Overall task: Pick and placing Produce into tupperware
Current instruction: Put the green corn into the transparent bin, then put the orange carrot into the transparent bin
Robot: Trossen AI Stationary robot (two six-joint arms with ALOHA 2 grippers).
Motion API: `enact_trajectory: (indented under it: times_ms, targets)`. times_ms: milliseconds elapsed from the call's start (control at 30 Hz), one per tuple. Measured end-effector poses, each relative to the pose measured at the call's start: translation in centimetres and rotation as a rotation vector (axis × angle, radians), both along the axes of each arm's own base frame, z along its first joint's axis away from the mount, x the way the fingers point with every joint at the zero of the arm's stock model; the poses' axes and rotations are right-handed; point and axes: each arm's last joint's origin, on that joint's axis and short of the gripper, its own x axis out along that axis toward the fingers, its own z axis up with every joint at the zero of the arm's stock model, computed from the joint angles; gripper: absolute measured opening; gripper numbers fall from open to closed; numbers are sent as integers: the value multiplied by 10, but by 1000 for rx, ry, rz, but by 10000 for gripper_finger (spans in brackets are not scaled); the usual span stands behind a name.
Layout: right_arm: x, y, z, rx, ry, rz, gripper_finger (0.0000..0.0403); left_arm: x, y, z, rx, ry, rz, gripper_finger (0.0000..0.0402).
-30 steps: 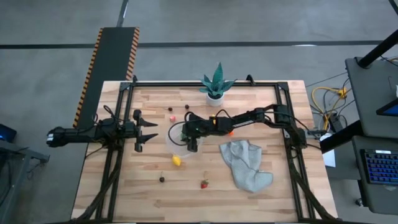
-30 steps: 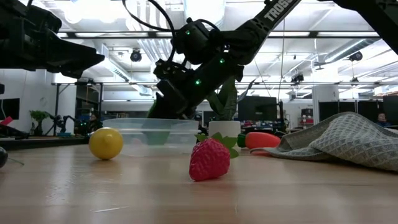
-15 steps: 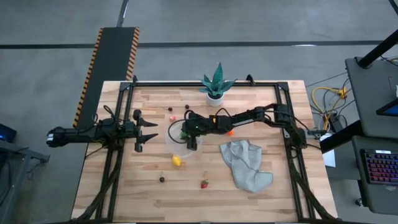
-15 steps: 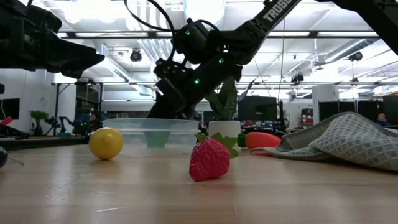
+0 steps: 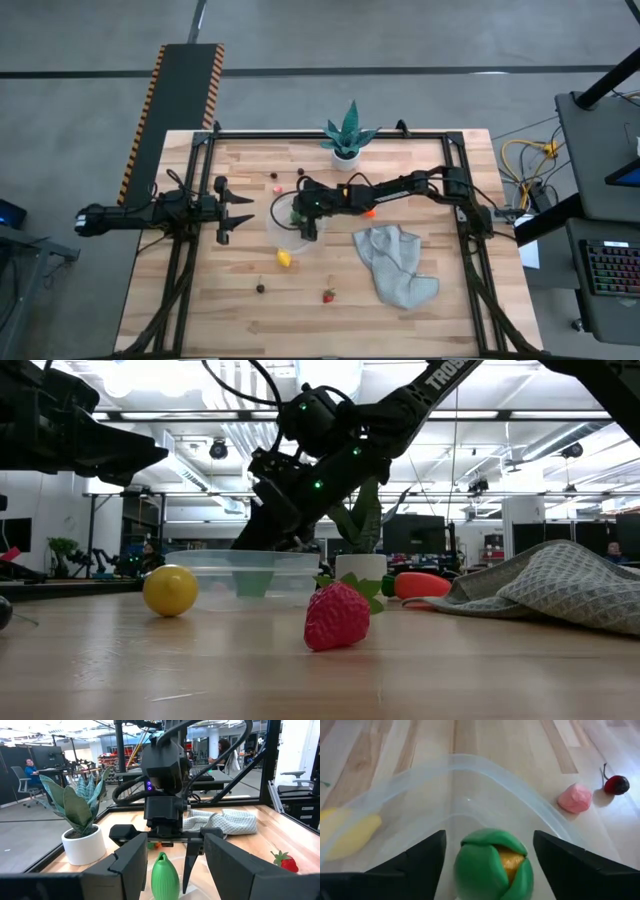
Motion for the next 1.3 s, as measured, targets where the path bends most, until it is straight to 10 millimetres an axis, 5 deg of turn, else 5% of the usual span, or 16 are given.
enact_trajectory:
  times_ms: [400, 600, 900, 1067, 1300]
  targets:
    - [-6, 0, 36, -58, -71, 7, 328, 0, 0, 0, 0, 2, 0, 183]
    - [-21, 0, 88, -104, -162, 10, 327, 0, 0, 0, 0, 2, 0, 183]
    - [-81, 0, 161, -225, -145, -79, 326, 0, 0, 0, 1, -2, 0, 183]
    - [-116, 1, 172, -214, -111, -135, 326, 0, 0, 0, 1, -2, 0, 183]
    - [-155, 2, 154, -179, -16, -257, 325, 0, 0, 0, 2, 0, 1, 183]
